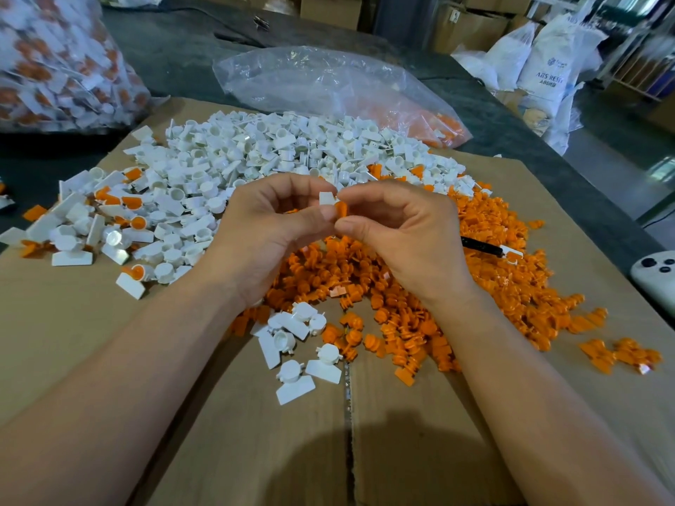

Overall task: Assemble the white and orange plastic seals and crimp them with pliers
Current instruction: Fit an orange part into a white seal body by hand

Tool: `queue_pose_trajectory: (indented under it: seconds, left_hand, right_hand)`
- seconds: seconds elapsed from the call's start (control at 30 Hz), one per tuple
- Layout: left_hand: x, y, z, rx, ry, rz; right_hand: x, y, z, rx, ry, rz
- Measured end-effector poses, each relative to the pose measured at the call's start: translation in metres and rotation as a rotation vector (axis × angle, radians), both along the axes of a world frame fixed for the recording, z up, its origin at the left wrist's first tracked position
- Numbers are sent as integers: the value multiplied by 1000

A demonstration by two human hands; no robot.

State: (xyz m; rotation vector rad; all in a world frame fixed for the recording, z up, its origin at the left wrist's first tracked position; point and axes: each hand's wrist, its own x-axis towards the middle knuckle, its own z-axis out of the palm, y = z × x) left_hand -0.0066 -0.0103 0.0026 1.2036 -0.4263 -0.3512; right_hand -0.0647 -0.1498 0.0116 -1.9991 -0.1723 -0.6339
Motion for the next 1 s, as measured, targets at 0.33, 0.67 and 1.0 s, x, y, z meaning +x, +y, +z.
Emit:
queue_pose_trajectory:
  seconds: [0.33, 0.67, 1.0]
  left_hand:
    - [-3, 0, 2, 60, -51, 39]
    - [-4, -1, 4, 85, -22, 67]
    - [-5, 0, 7, 121, -31, 76]
  right_hand:
    - [2, -2, -3, 36, 14, 29]
    - [1, -3, -2, 8, 13, 88]
    - [0, -2, 0, 28, 9, 155]
